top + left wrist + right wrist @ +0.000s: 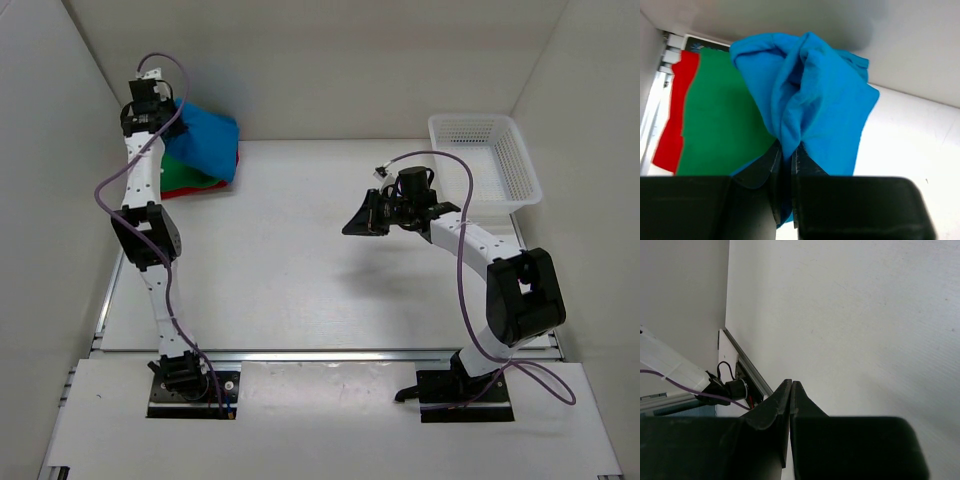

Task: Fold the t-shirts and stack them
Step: Put the neatly folded tshirt into the corner of the board with the left arm

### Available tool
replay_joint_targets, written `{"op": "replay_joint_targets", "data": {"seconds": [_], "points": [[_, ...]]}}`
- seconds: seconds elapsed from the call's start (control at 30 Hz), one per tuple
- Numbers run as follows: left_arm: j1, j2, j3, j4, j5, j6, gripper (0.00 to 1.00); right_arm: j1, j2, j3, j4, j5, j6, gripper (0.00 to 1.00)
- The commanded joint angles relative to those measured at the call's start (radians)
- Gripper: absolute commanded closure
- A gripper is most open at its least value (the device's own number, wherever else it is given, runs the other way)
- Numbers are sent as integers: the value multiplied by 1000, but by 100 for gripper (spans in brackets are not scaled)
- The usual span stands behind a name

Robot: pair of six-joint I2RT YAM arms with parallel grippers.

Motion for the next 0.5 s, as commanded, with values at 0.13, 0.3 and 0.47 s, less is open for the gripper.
{"op": "replay_joint_targets", "data": {"seconds": [0.13,0.3,0.47], "points": [[60,-75,9,71,50,-30,100,17,0,20,-5,0,-10,100],[111,-31,9,91,47,-52,100,26,11,29,-13,-3,-7,99],[147,14,62,27,-20,-119,2,39,26,43,-30,13,-8,100]]}}
